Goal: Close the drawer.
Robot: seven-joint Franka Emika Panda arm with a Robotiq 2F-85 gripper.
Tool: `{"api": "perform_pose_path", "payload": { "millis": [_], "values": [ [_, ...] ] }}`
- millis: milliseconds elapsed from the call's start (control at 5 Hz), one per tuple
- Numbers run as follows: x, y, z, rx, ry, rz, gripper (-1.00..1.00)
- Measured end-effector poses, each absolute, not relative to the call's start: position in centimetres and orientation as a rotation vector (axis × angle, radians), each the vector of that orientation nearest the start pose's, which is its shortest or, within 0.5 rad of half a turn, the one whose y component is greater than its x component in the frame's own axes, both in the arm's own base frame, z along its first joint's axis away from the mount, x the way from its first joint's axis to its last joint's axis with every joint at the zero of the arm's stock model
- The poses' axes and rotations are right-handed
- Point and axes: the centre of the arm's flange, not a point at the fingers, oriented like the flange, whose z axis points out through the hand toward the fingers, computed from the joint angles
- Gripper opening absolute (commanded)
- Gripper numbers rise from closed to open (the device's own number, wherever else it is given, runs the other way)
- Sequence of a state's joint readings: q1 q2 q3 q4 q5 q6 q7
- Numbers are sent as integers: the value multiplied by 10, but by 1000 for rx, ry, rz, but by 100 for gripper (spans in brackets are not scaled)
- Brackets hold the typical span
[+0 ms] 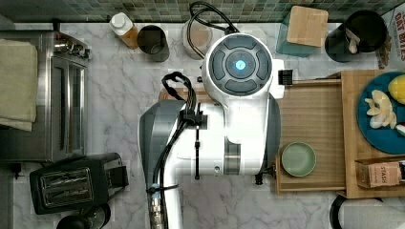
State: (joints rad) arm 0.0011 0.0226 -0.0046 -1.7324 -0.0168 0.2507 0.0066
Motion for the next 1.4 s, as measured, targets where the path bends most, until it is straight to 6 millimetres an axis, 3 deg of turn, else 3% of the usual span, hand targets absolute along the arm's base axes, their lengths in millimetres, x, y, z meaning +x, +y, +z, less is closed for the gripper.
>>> {"api": "perform_pose_path", "payload": {
  "millis": [400, 600, 1400],
  "values": [
    [579, -3, 549, -2890, 1208, -96, -100],
    [583, -4, 538, -2911, 1118, -152, -100],
    [571, 2, 486, -3145, 244, -52, -100]
  ]
}}
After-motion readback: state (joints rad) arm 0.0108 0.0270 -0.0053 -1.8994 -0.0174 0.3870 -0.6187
